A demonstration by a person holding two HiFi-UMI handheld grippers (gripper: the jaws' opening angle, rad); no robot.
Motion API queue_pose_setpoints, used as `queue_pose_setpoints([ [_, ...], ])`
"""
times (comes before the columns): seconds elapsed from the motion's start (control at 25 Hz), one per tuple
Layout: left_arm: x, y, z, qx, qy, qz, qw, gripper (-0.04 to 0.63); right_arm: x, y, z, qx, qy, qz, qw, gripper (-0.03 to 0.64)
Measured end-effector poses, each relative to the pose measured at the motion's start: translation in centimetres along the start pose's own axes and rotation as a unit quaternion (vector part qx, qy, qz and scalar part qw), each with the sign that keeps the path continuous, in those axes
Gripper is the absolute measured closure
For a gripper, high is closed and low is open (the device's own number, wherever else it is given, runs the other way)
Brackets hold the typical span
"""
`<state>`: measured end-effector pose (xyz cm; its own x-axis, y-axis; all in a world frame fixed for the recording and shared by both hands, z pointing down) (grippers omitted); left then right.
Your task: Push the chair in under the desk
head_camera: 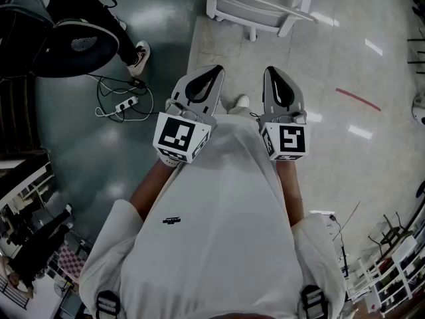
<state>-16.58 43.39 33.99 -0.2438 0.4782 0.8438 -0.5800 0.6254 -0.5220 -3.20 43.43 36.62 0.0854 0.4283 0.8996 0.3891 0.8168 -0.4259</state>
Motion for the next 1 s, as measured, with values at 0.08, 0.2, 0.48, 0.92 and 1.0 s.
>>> queue_pose_setpoints([
  [0.08,0.2,-0.1,-0.6,0.002,0.008,0.003,1.0,0.589,0.0,0.3,-0.1,-0.001,0.006,0.0,1.0,0.604],
  [0.2,0.2,-0.5,-1.7,0.002,0.008,0.005,1.0,0.589,0.0,0.9,-0.6,-0.003,0.005,-0.004,1.0,0.604],
  [0.48,0.4,-1.2,-2.7,-0.007,0.004,0.013,0.9999,0.588,0.2,2.6,-2.3,-0.01,-0.017,-0.021,1.0,0.604],
  [0.92,1.3,-3.2,-3.9,-0.034,0.005,0.035,0.9988,0.588,2.3,3.1,-6.3,-0.022,-0.014,-0.007,1.0,0.546],
  [1.0,0.9,-3.7,-3.8,-0.031,0.006,0.036,0.9989,0.588,2.0,2.9,-6.8,-0.022,-0.011,-0.004,1.0,0.538],
])
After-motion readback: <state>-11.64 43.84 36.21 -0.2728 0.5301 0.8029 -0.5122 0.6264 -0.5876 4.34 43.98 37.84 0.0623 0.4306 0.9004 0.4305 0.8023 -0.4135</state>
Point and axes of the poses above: the fingertips, and each gripper's own axes: y backward along the fingers, z to its left, x out of its underside, the point moved 3 cm from there along y, backward along the fingers, and after that the axes turned 14 degrees about z, right-handed, at the moved point
